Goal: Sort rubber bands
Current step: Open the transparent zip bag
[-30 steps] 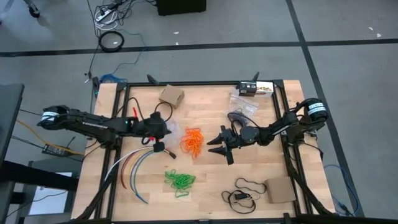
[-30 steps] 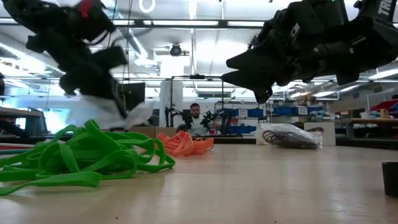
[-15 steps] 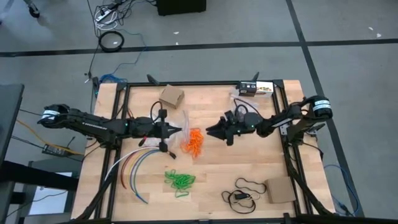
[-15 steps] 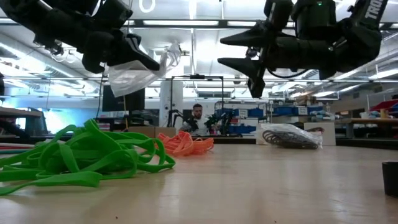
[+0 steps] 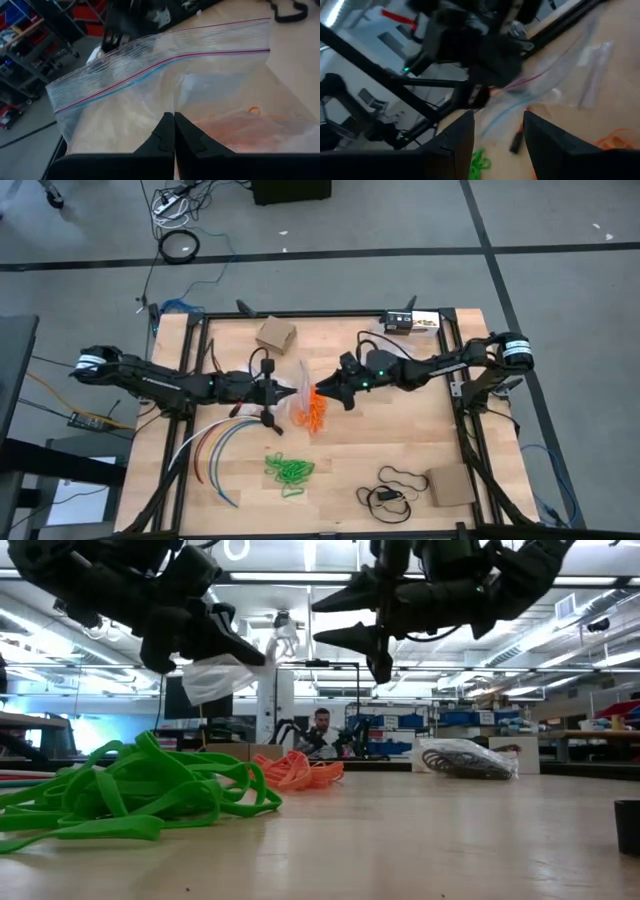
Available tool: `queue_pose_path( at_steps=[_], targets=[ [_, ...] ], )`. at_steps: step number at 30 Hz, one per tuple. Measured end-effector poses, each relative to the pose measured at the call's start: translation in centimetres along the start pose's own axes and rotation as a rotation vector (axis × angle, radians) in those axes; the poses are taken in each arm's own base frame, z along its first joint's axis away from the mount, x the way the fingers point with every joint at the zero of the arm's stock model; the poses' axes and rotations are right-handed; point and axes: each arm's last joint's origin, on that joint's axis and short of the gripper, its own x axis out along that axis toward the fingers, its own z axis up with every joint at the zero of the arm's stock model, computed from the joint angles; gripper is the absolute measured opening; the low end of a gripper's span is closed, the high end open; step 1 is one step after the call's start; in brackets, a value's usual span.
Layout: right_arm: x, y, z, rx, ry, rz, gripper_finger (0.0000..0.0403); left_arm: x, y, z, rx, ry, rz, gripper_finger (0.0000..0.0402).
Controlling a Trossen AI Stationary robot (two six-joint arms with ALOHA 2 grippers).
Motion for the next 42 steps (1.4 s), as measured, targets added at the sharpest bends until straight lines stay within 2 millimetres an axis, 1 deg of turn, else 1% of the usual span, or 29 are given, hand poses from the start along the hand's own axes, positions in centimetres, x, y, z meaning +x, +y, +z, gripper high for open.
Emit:
queue_pose_path(
  at_steps=[4,10,18,21,30,39,42],
  targets=[
    [0.2,-0.6,0.2,0.026,0.056,-0.070,0.0160,0.4,-0.3,0.5,0.011,-0.032,-0.001,0.0001],
    [0.2,-0.5,0.4,0.036,0.045,-0.060,0.0160,1.4,-0.4,1.3,0.068,-0.032,-0.004,0.0001],
    [0.3,0.0,0.2,0.047,0.051,-0.030,0.0160,2.8,-0.9,0.8,0.123,0.039,0.006,0.0001],
    [0.3,0.1,0.0,0.048,0.067,-0.033,0.0160,2.8,-0.9,0.7,0.123,0.042,0.008,0.0001],
    [0.2,-0.6,-0.6,0.004,0.101,-0.140,0.0146,2.8,-0.9,2.1,0.108,-0.040,0.009,0.0001],
    [0.2,-0.6,-0.6,-0.018,0.100,-0.142,0.0134,2.8,-0.9,2.1,0.110,-0.034,0.014,0.0001],
    [0.2,-0.5,-0.7,-0.020,0.103,-0.138,0.0134,2.8,-0.7,2.1,0.106,-0.015,0.068,0.0001]
  ],
)
